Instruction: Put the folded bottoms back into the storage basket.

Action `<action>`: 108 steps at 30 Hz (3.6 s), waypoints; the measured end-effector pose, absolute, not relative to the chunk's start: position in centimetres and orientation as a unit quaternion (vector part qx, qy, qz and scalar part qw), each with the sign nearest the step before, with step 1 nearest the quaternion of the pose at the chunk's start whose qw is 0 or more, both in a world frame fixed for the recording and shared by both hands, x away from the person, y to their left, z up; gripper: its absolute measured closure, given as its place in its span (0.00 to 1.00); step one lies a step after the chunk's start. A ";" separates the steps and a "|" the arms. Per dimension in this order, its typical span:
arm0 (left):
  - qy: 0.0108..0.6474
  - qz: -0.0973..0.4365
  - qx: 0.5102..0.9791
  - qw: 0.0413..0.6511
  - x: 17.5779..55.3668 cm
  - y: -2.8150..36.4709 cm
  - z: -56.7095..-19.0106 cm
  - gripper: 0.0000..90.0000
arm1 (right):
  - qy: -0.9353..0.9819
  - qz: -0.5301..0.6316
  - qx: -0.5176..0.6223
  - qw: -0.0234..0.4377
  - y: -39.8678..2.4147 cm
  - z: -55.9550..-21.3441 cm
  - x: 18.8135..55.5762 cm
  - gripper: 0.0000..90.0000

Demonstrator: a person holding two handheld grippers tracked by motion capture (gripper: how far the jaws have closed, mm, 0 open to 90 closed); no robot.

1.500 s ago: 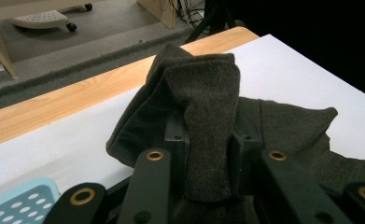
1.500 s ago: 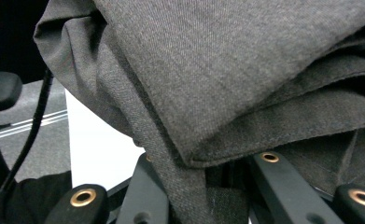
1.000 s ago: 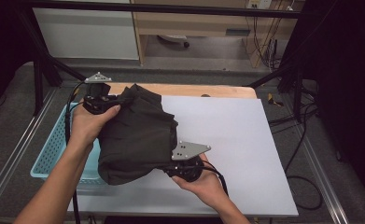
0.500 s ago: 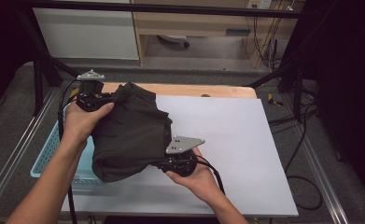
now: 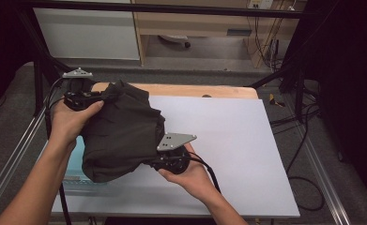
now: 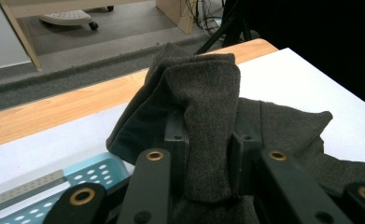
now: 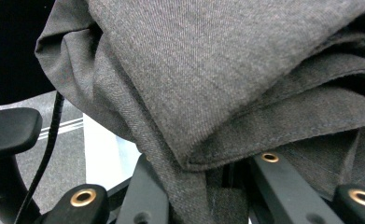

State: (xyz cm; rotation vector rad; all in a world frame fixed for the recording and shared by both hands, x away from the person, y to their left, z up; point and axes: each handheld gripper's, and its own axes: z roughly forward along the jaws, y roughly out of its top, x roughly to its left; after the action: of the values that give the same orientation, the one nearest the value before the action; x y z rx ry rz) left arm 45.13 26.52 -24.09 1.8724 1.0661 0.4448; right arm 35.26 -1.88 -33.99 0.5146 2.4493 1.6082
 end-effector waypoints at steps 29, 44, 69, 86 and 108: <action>0.447 0.176 0.750 0.455 45.5 33.0 -24.8 0.80 | 0.835 0.526 0.155 0.051 4.3 -32.8 36.6 0.85; 0.468 0.171 0.745 0.444 45.6 34.7 -26.6 0.80 | 0.833 0.531 0.147 0.047 6.2 -34.3 36.8 0.85; 0.480 0.166 0.734 0.451 45.1 37.0 -27.2 0.80 | 0.838 0.527 0.135 0.046 8.1 -33.8 36.7 0.85; 0.484 0.162 0.736 0.446 45.2 37.9 -28.6 0.80 | 0.839 0.526 0.133 0.043 9.4 -34.7 36.6 0.85; 0.480 0.166 0.742 0.437 45.7 38.2 -28.9 0.80 | 0.832 0.535 0.138 0.050 10.8 -35.8 36.4 0.85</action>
State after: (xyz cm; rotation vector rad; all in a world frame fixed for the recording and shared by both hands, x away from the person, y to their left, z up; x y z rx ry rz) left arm 45.72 38.16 -28.85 1.8466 1.1939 0.4124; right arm 36.41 10.77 -35.76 0.4207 2.5341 1.6276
